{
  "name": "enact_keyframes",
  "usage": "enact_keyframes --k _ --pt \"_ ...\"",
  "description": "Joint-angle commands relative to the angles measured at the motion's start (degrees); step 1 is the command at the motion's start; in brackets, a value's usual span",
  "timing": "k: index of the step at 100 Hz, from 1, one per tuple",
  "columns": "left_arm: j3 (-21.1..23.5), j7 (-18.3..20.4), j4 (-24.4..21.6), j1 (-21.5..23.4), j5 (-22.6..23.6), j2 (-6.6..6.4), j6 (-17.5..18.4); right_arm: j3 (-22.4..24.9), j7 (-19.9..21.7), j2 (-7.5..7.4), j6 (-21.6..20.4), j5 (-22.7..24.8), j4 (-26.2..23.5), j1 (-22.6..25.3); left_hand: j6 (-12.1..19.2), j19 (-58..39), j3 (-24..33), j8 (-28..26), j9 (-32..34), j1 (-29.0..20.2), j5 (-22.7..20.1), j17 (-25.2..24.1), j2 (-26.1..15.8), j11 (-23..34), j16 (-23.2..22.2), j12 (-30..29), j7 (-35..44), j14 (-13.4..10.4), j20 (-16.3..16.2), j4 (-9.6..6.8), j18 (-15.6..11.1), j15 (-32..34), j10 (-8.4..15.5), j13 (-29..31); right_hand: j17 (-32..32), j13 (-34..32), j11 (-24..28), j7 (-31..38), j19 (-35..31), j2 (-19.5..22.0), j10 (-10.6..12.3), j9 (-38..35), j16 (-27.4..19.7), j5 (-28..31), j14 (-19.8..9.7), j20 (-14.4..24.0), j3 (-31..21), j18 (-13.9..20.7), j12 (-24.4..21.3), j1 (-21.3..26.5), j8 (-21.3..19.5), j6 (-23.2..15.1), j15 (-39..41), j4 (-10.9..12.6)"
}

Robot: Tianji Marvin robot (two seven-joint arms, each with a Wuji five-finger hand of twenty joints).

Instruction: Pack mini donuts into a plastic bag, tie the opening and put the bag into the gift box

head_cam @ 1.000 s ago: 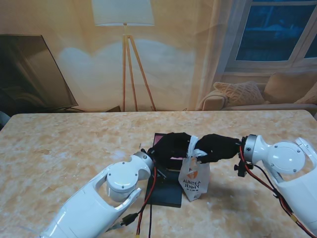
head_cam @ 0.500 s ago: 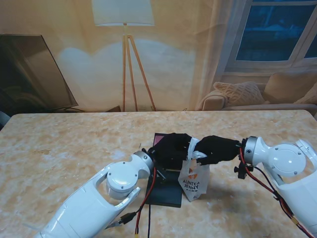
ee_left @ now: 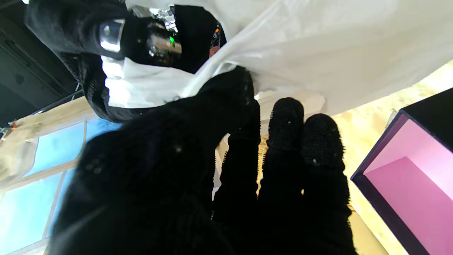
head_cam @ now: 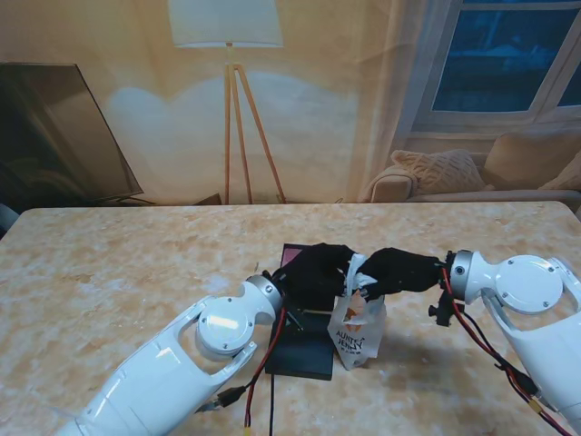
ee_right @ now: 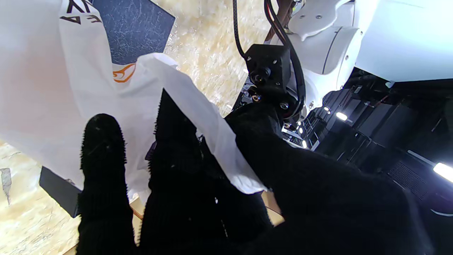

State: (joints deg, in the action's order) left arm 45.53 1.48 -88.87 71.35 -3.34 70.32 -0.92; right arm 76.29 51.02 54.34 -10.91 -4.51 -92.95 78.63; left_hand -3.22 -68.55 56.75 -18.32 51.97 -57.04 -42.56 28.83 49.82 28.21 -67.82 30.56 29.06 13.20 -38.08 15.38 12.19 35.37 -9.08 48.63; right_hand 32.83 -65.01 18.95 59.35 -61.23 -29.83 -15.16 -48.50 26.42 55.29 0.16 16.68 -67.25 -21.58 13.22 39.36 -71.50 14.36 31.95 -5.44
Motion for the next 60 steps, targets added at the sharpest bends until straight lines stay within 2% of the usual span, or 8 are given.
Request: enact_keyframes --k 1,6,9,13,36,45,56,60 --pt "-0.40 0.97 -0.13 0.25 0.88 -0.10 -0.17 0.01 0.61 0.90 0.14 -0.48 -0.95 0.36 1.48 -1.53 -0.76 -0.47 1.00 -5.32 -1.61 0.77 2.40 0.55 -1.15 0.60 1.15 -1.30 1.48 -0.06 -3.71 -0.47 0.33 1.96 0.70 -1.91 -0.30 8.97 -1.60 5.03 25.45 0.60 1.41 1.68 -0.79 0.33 -10.66 -0.25 -0.61 18.51 -1.35 -38.28 1.32 3.31" --pt "-0.58 0.41 -0.15 0.23 2.37 -0.13 -0.01 0.02 0.11 1.06 0.38 -0.52 -1.04 0.45 1.36 -1.87 -0.99 -0.66 1.11 -4.21 -1.65 0.47 2.33 0.65 -1.37 0.94 1.54 -1.42 0.97 0.18 -4.58 -0.11 0.33 1.73 0.95 -2.49 0.04 9.25 -1.76 4.89 25.27 -0.17 1.51 2.47 -1.02 0.40 -11.04 -0.32 -0.42 18.36 -1.47 -38.19 1.83 3.36" --pt "-0.69 -0.01 -0.14 0.21 3.14 -0.11 -0.01 0.01 -0.17 1.18 0.60 -0.86 -0.99 0.45 1.11 -0.94 0.02 -0.86 1.37 -1.24 -1.76 0.29 1.78 0.67 -0.24 1.58 2.01 -1.70 -3.52 0.54 -5.18 2.37 0.33 0.58 1.15 -2.73 0.10 9.46 -1.88 4.83 25.08 -0.59 1.55 2.98 -1.01 0.45 -11.22 -0.32 -0.36 18.31 -1.54 -38.13 2.09 3.37" --pt "-0.82 -0.61 -0.13 0.24 3.80 -0.02 -0.11 0.01 -0.30 1.35 1.21 -1.65 -0.92 0.44 0.98 -1.10 1.66 -1.19 1.74 1.65 -2.06 0.07 1.50 1.04 0.79 2.04 2.76 -1.98 -4.70 0.41 -5.01 4.38 0.43 -0.10 1.47 -2.84 -0.07 9.60 -2.09 4.75 24.88 -0.75 1.58 3.33 -1.01 0.53 -11.34 -0.31 -0.38 18.29 -1.58 -37.81 2.32 3.35" --pt "-1.24 -3.84 -0.25 0.84 4.77 0.95 -2.27 -0.01 -0.95 1.69 2.17 -2.59 -0.95 0.47 0.22 -2.56 3.61 -2.54 2.03 6.61 -3.12 0.74 1.19 3.33 2.24 4.68 5.77 -2.20 -5.74 -0.10 -3.72 8.19 -0.42 -0.04 2.03 -3.10 -0.62 9.99 -2.46 4.88 24.64 -1.21 1.64 4.07 -1.52 0.67 -11.55 0.42 0.09 18.01 -1.80 -37.45 3.22 3.33" --pt "-1.46 -4.27 -0.20 0.75 5.77 1.01 -2.78 0.03 -1.22 1.79 2.57 -2.71 -1.06 0.60 0.15 -3.78 3.61 -4.21 1.95 7.70 -3.28 1.25 1.72 5.25 2.47 7.78 8.92 -2.22 -6.40 0.37 -2.96 10.07 -0.83 0.64 2.07 -3.27 -0.51 9.99 -2.49 4.99 24.82 -1.60 1.69 4.07 -1.66 0.70 -11.52 0.50 0.40 17.89 -1.82 -37.44 3.53 3.35" --pt "-1.60 -4.18 -0.28 0.62 6.71 0.88 -3.23 0.09 -1.74 2.05 3.59 -3.35 -1.33 0.89 -0.04 -5.61 3.26 -5.34 2.23 8.32 -3.25 1.39 2.18 7.50 2.20 11.72 11.17 -2.39 -7.61 0.80 -2.15 12.45 -1.44 1.31 2.18 -3.34 -0.15 9.77 -2.62 5.85 23.82 -2.28 1.98 3.91 -2.12 0.82 -11.32 0.87 1.26 16.78 -1.65 -36.91 4.47 3.72" --pt "-1.64 -4.08 -0.23 0.55 6.85 0.84 -3.28 0.09 -1.88 2.12 3.75 -3.57 -1.41 0.94 -0.19 -6.50 2.26 -4.84 4.03 7.64 -3.49 1.78 2.83 7.57 2.05 14.94 11.91 -2.79 -8.55 1.06 -1.97 14.21 -0.85 2.20 2.28 -3.55 0.49 9.41 -2.68 6.23 23.54 -2.72 2.16 3.80 -2.35 0.88 -11.29 1.02 2.10 16.22 -1.33 -36.77 5.10 4.02"
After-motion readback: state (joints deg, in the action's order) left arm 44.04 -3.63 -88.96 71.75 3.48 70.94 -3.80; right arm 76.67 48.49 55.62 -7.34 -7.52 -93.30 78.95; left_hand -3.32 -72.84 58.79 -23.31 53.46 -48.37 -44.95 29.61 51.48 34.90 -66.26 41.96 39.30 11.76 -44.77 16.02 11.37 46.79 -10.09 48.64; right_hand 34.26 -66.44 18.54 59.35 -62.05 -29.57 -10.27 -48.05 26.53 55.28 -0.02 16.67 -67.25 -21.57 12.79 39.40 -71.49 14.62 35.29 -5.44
